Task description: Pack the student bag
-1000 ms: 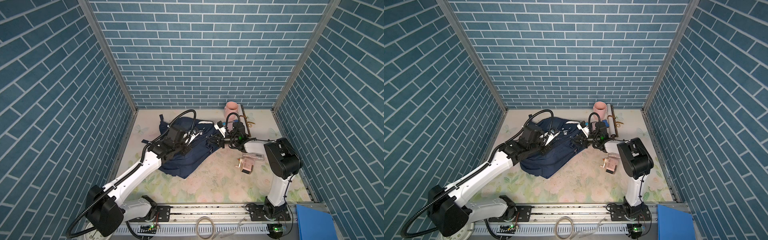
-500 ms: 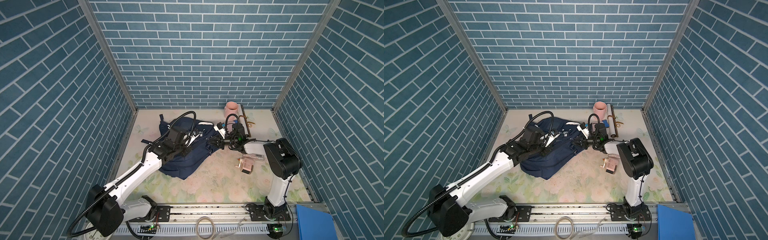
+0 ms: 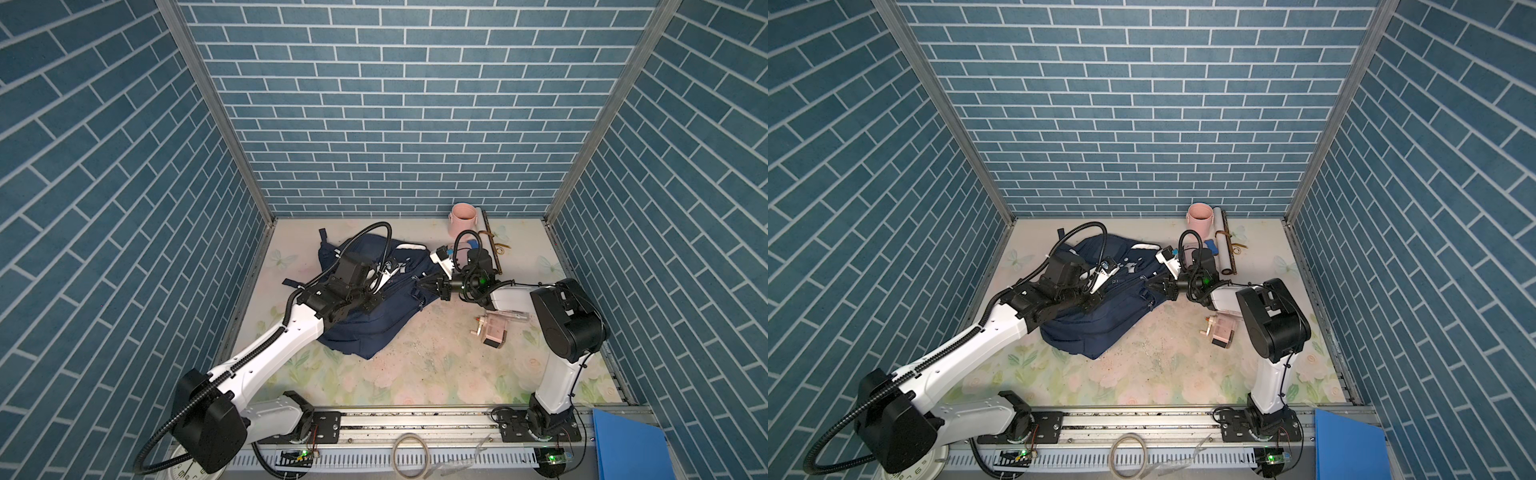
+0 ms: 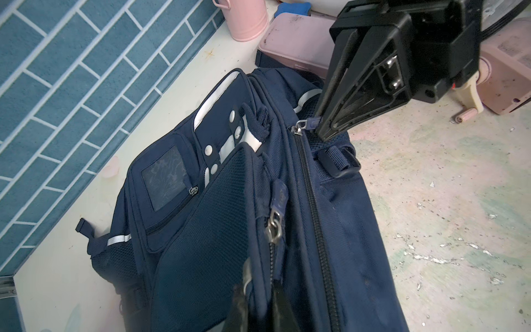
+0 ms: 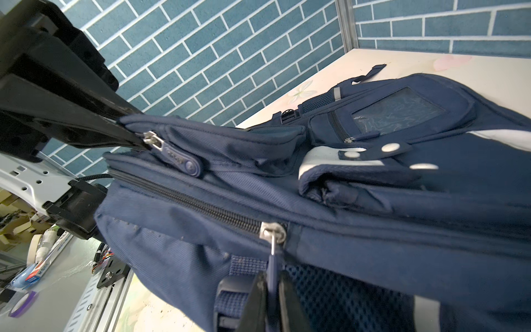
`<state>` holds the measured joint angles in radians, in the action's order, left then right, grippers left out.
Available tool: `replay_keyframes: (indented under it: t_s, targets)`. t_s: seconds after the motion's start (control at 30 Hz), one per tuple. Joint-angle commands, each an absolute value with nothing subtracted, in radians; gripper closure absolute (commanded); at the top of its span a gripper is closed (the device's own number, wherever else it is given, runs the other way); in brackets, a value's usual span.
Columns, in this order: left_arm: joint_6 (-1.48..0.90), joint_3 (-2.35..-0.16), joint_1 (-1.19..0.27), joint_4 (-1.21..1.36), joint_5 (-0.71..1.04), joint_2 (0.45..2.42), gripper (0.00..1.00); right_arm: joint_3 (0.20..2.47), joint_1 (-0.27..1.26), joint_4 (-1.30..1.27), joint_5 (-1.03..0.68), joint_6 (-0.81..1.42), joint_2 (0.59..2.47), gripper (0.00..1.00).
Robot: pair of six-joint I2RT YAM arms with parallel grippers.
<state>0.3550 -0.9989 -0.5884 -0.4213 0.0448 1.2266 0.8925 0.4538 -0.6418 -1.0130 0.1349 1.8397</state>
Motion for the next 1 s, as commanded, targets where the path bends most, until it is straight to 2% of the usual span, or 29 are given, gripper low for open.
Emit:
replay_keyframes:
  t_s: [0.0, 0.1, 0.3, 0.47, 0.77, 0.97]
  targets:
    - [0.337, -1.019, -0.584, -0.330, 0.042, 1.212, 1.00, 0.879, 0.461, -0.670, -0.982, 0.121, 1.791, 0.93]
    - [0.275, -1.038, -0.583, -0.346, 0.043, 1.222, 1.00, 0.879, 0.471, -0.603, -0.894, 0.081, 1.764, 1.00]
    - [0.069, -1.061, -0.628, -0.374, 0.049, 1.235, 1.00, 0.879, 0.479, -0.552, -0.779, 0.040, 1.713, 1.00]
    - [-0.133, -1.097, -0.650, -0.351, 0.040, 1.298, 1.00, 0.868, 0.518, -0.530, -0.772, -0.012, 1.646, 1.00]
    - [-0.298, -1.193, -0.650, -0.298, 0.091, 1.407, 1.00, 0.736, 0.662, -0.551, -0.760, -0.046, 1.513, 1.00]
    - [-0.422, -1.231, -0.652, -0.256, 0.135, 1.451, 1.00, 0.672, 0.688, -0.542, -0.698, -0.060, 1.460, 1.00]
